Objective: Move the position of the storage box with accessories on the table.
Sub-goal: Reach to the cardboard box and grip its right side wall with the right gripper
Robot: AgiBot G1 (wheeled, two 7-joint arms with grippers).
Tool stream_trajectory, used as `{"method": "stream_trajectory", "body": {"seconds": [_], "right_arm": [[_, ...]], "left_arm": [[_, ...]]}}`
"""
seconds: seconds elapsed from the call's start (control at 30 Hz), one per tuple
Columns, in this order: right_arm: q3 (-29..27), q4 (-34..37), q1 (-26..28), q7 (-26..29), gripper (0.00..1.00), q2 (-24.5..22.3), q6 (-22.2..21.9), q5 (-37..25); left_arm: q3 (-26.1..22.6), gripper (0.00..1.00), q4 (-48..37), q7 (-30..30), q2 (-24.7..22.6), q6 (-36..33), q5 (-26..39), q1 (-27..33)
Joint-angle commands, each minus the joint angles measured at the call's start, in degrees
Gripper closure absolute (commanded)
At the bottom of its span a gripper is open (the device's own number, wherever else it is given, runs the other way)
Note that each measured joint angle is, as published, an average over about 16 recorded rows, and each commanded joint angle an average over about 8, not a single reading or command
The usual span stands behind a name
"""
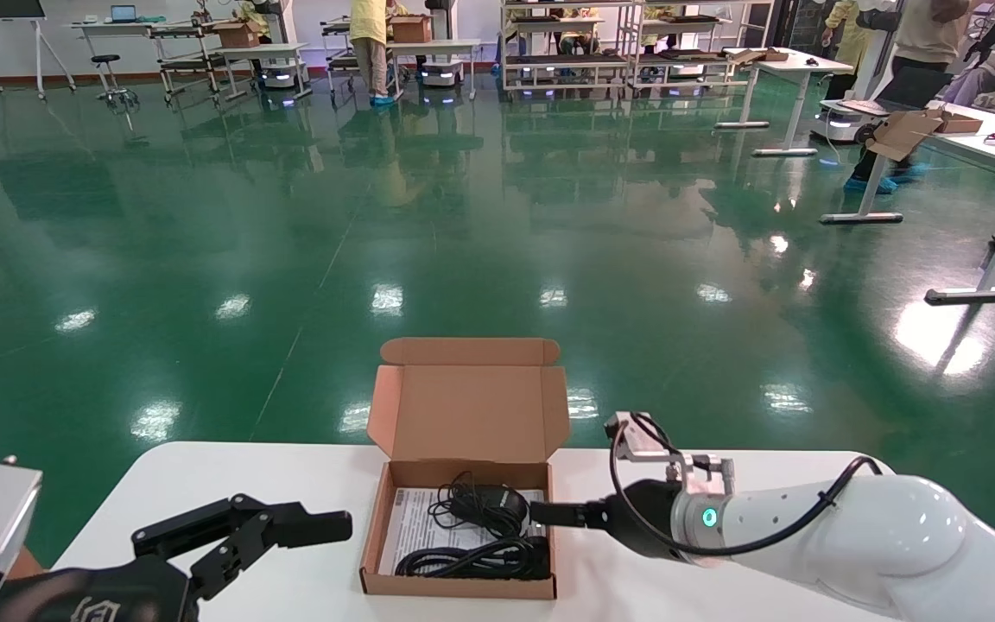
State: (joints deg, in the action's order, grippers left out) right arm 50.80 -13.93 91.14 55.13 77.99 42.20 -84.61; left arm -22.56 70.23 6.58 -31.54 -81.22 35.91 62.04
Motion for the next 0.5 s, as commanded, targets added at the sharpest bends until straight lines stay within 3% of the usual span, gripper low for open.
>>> {"method": "stream_trajectory", "body": {"seconds": [0.03,0.5], "right_arm": [[0.7,0.5,-0.2,0.2,0.0,0.1,-0.7,-0.1],[5.5,-3.5,-2.4,3.8,0.01,0.2,-3.2,1.3]], "left_arm": [[0.0,0.0,0.0,0.0,0.0,0.0,0.0,0.0],[0.0,0.0,0.0,0.0,0.0,0.0,0.0,0.0]]}}
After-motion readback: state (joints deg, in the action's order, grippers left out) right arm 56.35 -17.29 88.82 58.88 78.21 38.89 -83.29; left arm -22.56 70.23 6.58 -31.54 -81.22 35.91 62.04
